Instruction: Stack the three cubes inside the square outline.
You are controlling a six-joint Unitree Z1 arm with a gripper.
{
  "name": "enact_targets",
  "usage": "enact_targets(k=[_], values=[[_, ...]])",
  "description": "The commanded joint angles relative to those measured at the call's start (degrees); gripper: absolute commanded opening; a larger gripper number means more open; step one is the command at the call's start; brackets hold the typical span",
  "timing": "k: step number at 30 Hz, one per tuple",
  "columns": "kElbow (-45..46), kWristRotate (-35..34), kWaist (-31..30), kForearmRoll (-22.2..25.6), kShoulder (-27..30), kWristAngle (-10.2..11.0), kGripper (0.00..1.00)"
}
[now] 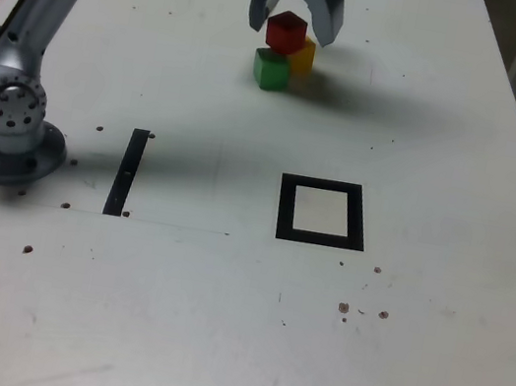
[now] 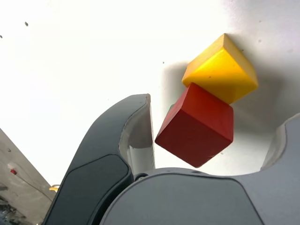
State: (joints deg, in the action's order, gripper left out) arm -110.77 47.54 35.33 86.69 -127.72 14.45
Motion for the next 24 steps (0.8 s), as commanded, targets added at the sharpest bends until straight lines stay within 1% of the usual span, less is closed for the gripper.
enact_targets(k=[1, 3, 6, 17, 19, 21, 24], values=[[0.21, 0.09, 0.19, 0.01, -0.21, 0.19, 0.91], [0.21, 0.09, 0.25, 0.07, -0.52, 0.16, 0.90], [0.15, 0.10, 0.27, 0.30, -1.03, 0.04, 0.86], [-0.47, -0.56, 0.27, 0.24, -1.73, -0.07, 0.62], [-0.78, -0.69, 0.27, 0.27, -1.81, 0.12, 0.55], [-1.17, -0.80, 0.27, 0.43, -1.80, 0.41, 0.46], [-1.65, -0.75, 0.27, 0.58, -1.85, 0.63, 0.34]])
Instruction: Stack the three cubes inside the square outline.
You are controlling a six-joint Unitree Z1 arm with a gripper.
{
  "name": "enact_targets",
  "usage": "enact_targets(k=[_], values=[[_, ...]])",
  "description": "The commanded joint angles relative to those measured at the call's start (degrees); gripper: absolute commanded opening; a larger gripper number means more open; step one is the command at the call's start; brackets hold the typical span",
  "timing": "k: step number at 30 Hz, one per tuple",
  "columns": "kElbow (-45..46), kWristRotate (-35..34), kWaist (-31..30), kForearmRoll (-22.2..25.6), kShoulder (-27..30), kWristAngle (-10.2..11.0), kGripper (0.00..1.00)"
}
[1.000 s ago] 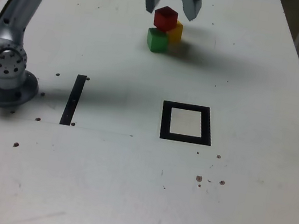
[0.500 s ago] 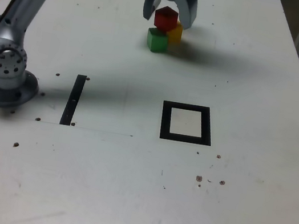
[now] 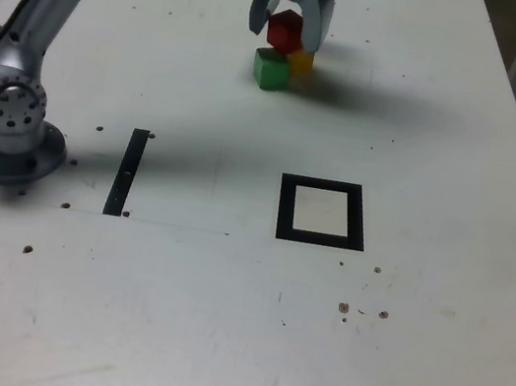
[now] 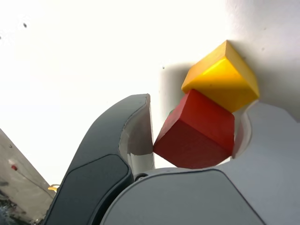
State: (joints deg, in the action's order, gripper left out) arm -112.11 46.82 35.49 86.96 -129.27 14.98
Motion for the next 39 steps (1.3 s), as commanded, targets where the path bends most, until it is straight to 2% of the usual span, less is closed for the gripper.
enact_targets(k=[1, 6, 10, 14, 23, 31, 33, 39], values=[[-0.54, 0.16, 0.10, 0.31, -0.36, 0.09, 0.31], [-1.92, 1.23, -0.24, 0.51, -0.30, -0.03, 0.20], [-2.07, 1.37, -1.23, 1.18, 1.02, -0.03, 0.19], [-1.74, 1.01, -3.85, 2.09, 4.74, -0.06, 0.19], [3.65, -5.50, -14.81, 4.20, 16.13, -2.02, 0.19], [11.75, -13.78, -25.63, 3.34, 20.49, -2.21, 0.20], [12.79, -15.21, -27.34, 3.13, 20.92, -2.16, 0.24], [19.04, -17.39, -29.19, 0.22, 20.76, -4.23, 0.81]])
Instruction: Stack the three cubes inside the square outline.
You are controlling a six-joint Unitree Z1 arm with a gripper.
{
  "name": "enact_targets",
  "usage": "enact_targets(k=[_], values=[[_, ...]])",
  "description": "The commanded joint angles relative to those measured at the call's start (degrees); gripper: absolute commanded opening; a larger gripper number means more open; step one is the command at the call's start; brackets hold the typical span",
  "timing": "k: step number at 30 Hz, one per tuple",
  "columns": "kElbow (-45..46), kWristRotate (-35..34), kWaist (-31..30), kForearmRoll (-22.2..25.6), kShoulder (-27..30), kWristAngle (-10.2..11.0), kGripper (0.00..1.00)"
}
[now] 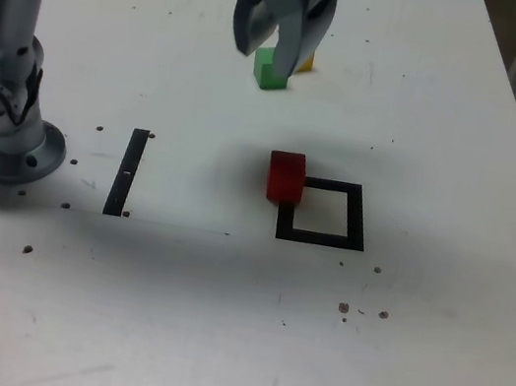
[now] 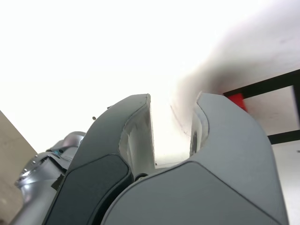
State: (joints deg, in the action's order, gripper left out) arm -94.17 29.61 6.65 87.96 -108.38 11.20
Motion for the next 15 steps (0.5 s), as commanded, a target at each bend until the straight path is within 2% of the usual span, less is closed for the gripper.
enact_targets(k=[1, 3, 9, 15], values=[[2.57, -0.29, -0.54, -2.03, 0.13, -1.02, 0.88], [5.33, -0.49, -1.20, -4.80, 0.89, -2.29, 0.93], [10.64, -2.47, -4.25, -10.40, 2.70, -5.76, 0.98], [13.31, -6.56, -4.92, -12.10, 3.01, -6.89, 1.00]])
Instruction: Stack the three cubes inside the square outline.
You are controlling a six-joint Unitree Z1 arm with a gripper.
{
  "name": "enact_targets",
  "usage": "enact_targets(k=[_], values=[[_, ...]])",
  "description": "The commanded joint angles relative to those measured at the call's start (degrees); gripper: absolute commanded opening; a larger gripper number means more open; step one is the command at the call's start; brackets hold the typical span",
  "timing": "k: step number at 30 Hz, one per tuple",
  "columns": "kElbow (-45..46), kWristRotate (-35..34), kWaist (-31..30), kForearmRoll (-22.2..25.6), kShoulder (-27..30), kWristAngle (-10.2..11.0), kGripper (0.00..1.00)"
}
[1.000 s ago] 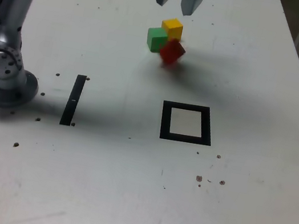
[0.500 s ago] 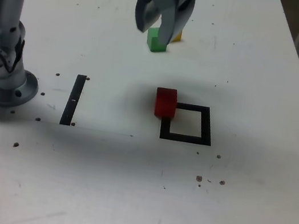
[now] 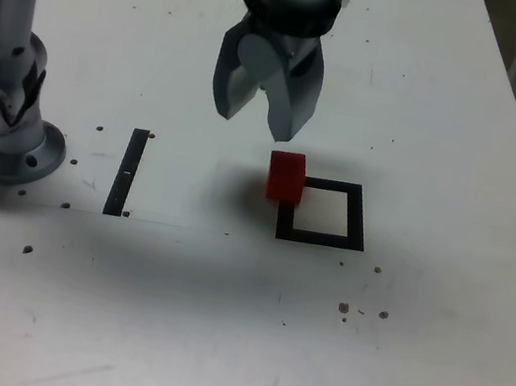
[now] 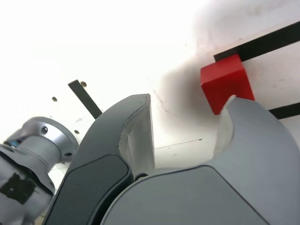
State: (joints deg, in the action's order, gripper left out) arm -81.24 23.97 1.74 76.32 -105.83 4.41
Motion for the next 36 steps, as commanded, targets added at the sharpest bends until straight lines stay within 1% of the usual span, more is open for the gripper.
enact_targets(k=[1, 7, 15, 20, 27, 32, 36], values=[[0.59, -1.98, -0.05, -0.61, 0.36, -0.09, 1.00], [0.47, -7.85, -1.47, -0.40, -1.20, -0.38, 1.00], [0.76, -16.57, -2.62, -0.25, -4.11, -2.23, 1.00], [-0.15, -20.99, -2.75, -0.51, -5.49, -1.92, 1.00], [-1.80, -22.02, -2.79, -0.90, -8.04, -1.34, 1.00], [-1.60, -22.13, -2.79, -1.64, -10.20, -1.91, 1.00], [0.23, -22.06, -2.79, -3.76, -11.66, -2.52, 0.98]])
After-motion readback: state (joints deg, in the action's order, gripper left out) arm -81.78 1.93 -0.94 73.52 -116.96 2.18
